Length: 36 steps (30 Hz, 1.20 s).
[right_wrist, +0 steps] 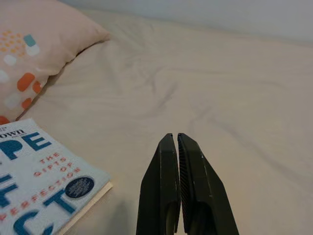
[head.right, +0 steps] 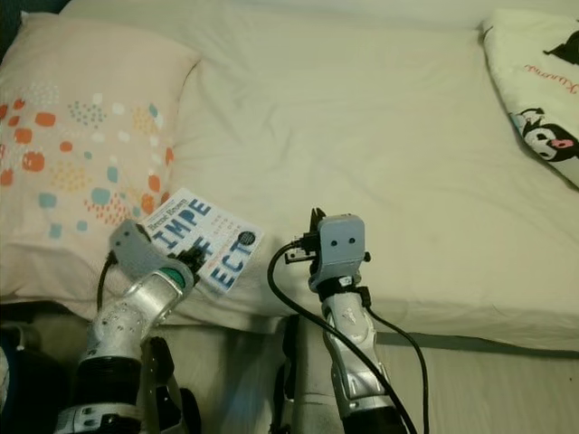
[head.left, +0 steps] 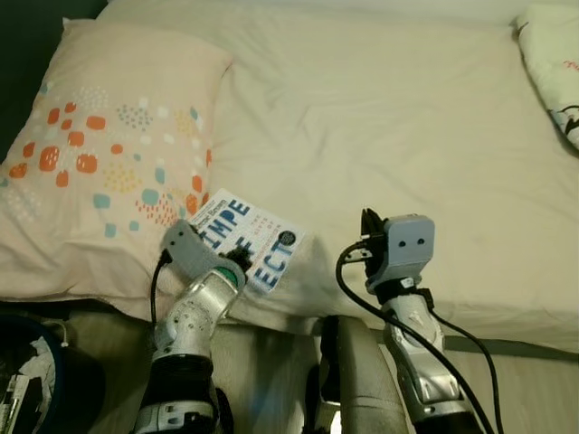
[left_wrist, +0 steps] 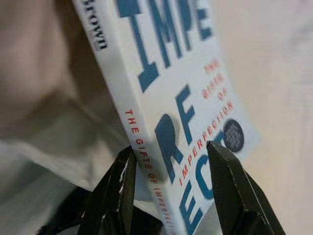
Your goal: Clean up the room
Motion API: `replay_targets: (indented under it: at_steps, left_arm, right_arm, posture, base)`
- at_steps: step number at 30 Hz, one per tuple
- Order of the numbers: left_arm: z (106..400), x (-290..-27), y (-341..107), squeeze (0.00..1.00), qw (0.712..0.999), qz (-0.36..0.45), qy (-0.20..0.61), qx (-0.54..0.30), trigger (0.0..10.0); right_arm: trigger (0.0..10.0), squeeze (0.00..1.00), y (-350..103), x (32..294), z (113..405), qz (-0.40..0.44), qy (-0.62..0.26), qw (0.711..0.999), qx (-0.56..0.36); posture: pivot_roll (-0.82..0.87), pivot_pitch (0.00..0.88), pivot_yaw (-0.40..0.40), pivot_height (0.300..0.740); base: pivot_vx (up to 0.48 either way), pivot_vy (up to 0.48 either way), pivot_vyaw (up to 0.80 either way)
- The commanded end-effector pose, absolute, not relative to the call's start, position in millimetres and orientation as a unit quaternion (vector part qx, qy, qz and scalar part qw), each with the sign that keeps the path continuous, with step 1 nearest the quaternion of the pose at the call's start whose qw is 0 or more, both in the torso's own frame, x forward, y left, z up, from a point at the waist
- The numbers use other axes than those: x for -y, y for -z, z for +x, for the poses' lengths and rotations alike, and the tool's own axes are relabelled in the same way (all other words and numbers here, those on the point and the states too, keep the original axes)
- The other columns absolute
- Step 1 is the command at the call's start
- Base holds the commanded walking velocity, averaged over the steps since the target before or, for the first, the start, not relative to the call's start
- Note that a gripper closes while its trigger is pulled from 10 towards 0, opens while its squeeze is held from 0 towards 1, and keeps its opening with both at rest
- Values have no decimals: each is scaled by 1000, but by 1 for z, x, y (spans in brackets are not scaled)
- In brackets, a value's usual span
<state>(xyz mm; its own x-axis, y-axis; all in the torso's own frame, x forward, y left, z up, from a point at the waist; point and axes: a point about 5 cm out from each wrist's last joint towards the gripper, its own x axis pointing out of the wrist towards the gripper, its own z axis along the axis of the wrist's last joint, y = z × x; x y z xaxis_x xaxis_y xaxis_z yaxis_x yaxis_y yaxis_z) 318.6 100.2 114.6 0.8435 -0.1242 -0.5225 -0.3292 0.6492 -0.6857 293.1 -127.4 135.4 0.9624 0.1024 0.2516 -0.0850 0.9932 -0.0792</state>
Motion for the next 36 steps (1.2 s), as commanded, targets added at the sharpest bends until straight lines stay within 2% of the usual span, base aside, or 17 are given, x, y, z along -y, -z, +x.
replay_targets:
  at_steps: [1,4,5,7,8,9,10,11,14,19,21,23,26,29,31,34,36]
  left_arm:
    - [311,-91,-109,0,855,-426,-39,-294,10000]
    - [309,-97,-112,0,863,-413,-32,-288,10000]
    - [299,-120,-109,0,898,-340,1,-280,10000]
    - [299,-120,-109,0,898,-340,1,-280,10000]
    - [287,-137,-102,0,924,-253,36,-286,10000]
    - [277,-147,-97,0,933,-194,61,-298,10000]
    - [277,-147,-97,0,933,-194,61,-298,10000]
    - [267,-149,-88,0,937,-121,98,-313,10000]
    - [246,-140,-80,0,928,-15,191,-321,10000]
    - [245,-137,-86,0,929,25,224,-293,10000]
    - [250,-131,-97,0,934,103,266,-216,10000]
    - [253,-123,-104,0,926,151,300,-173,10000]
    - [262,-110,-110,0,924,185,307,-131,10000]
    - [262,-110,-110,0,924,185,307,-131,10000]
    - [277,-90,-108,0,908,260,318,-87,10000]
    - [281,-83,-105,0,896,293,324,-75,10000]
    - [290,-77,-94,0,881,316,339,-96,10000]
  right_arm:
    - [10000,0,-128,130,291,-32,-42,992,114]
    - [10000,0,-127,130,291,-32,-42,992,114]
    - [10000,0,-128,130,292,-32,-44,992,114]
    - [10000,0,-128,130,292,-32,-44,992,114]
    - [10000,0,-129,129,294,-32,-46,992,116]
    - [10000,0,-129,129,295,-31,-48,992,117]
    - [10000,0,-129,129,295,-31,-48,992,117]
    - [10000,0,-131,128,297,-32,-49,991,118]
    - [10000,0,-133,130,299,-34,-47,991,121]
    - [10000,0,-133,132,298,-36,-45,991,121]
    - [10000,0,-132,134,297,-37,-43,991,120]
    - [10000,0,-131,133,297,-37,-43,991,119]
    - [10000,0,-132,131,298,-36,-46,991,120]
    - [10000,0,-132,131,298,-36,-46,991,120]
    - [10000,0,-135,129,300,-37,-50,990,125]
    - [10000,0,-136,128,300,-39,-51,990,127]
    - [10000,0,-139,130,301,-41,-51,989,131]
  posture:
    - [-120,219,29,592]
    - [-115,217,30,592]
    - [-90,212,20,592]
    - [-90,212,20,592]
    - [-86,211,13,592]
    - [-86,211,13,592]
    - [-86,211,13,592]
    - [-89,212,7,592]
    - [-100,214,4,592]
    - [-101,214,4,592]
    - [-102,215,4,592]
    - [-99,216,4,592]
    - [-99,221,3,592]
    - [-99,221,3,592]
    - [-108,229,3,592]
    - [-111,229,3,592]
    - [-120,235,7,592]
  base:
    - [0,0,0]
    - [0,0,0]
    - [0,0,0]
    - [0,0,0]
    - [0,0,0]
    - [0,0,0]
    - [0,0,0]
    - [0,0,0]
    - [0,0,0]
    - [0,0,0]
    - [0,0,0]
    - [0,0,0]
    - [0,0,0]
    - [0,0,0]
    - [0,0,0]
    - [0,0,0]
    - [0,0,0]
